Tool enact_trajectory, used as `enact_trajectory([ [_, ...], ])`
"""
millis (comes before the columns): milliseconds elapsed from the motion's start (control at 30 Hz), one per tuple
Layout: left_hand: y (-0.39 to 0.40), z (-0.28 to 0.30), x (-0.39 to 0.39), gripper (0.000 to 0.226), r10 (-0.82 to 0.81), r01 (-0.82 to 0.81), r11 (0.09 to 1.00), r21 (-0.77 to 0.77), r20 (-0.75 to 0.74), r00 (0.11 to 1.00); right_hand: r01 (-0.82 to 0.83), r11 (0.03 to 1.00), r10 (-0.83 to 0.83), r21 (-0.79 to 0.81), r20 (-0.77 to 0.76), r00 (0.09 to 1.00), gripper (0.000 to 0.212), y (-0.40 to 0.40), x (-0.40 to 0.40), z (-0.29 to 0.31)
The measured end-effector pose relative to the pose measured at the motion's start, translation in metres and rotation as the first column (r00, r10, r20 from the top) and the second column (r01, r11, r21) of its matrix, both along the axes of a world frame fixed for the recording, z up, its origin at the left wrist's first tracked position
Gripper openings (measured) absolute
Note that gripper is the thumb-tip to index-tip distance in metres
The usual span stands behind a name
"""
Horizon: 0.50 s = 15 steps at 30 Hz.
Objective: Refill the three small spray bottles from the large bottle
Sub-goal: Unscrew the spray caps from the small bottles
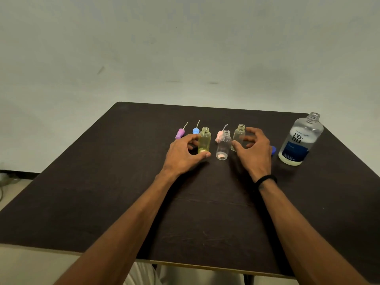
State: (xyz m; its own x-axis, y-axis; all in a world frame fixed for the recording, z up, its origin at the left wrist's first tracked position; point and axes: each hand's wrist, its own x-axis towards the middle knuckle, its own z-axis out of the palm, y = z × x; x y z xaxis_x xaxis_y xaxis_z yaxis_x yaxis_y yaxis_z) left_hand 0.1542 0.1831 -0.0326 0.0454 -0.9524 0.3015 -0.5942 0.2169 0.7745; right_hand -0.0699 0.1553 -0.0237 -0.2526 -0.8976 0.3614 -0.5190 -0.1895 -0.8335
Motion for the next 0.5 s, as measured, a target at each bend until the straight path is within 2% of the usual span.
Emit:
enact_trajectory([
  [133, 0.001, -0.001, 0.001, 0.071, -0.008, 0.007, 1.000, -0.015, -0.012, 1.000, -0.007, 1.000, 0.007, 0.007, 0.026, 1.000, 0.064, 0.015, -0.002, 0.000],
  [300, 0.010, 0.000, 0.000, 0.083, 0.036, -0.037, 0.995, -0.092, -0.020, 0.999, -0.006, 1.000, 0.005, 0.022, 0.041, 0.999, 0.066, 0.034, -0.006, 0.000],
  [500, 0.036, 0.007, -0.007, 0.061, 0.128, -0.145, 0.959, -0.244, -0.085, 0.988, -0.010, 0.999, 0.008, 0.036, 0.046, 0.999, 0.075, 0.045, -0.007, 0.004],
])
